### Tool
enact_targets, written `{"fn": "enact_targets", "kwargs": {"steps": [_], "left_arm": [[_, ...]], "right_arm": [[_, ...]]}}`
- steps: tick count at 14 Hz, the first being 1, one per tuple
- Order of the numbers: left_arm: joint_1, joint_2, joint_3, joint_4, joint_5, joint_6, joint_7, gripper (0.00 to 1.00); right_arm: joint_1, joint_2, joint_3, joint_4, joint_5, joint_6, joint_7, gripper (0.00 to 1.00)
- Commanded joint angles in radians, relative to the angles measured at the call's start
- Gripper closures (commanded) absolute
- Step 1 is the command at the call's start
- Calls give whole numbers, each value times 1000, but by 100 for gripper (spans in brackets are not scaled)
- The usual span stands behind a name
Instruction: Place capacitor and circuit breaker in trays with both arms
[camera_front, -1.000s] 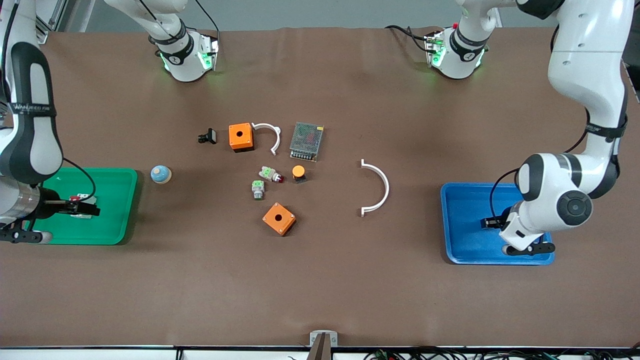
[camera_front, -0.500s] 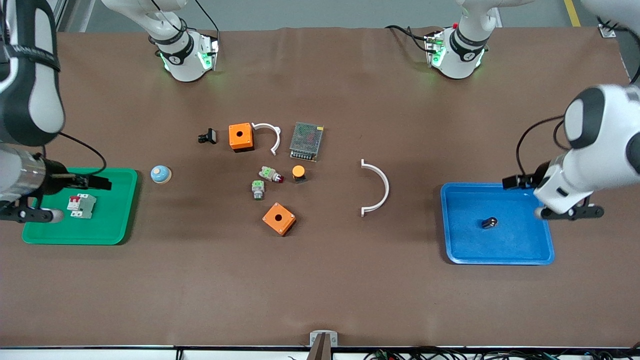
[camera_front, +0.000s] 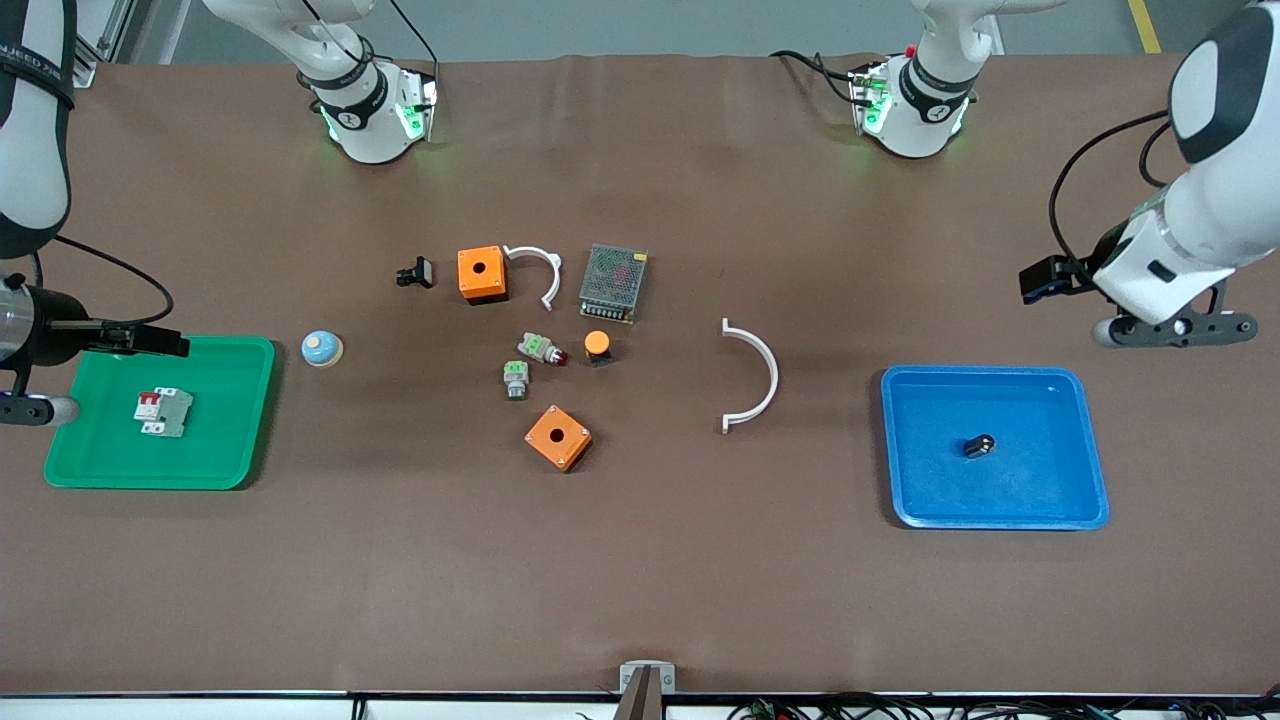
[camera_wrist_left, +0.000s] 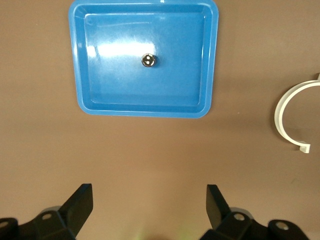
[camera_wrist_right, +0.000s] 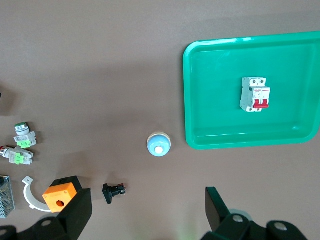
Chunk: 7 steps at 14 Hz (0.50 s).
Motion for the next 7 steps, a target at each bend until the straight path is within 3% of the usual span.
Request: {"fn": "enact_targets", "kwargs": {"steps": [1, 7], "left_arm": [[-3, -55, 2, -12, -18, -13, 17, 0], [-6, -18, 2, 111, -30, -44, 15, 0]], "right_arm": [[-4, 11, 5, 30, -13, -15, 2, 0], [-10, 16, 3, 73, -12, -15, 6, 0]]}}
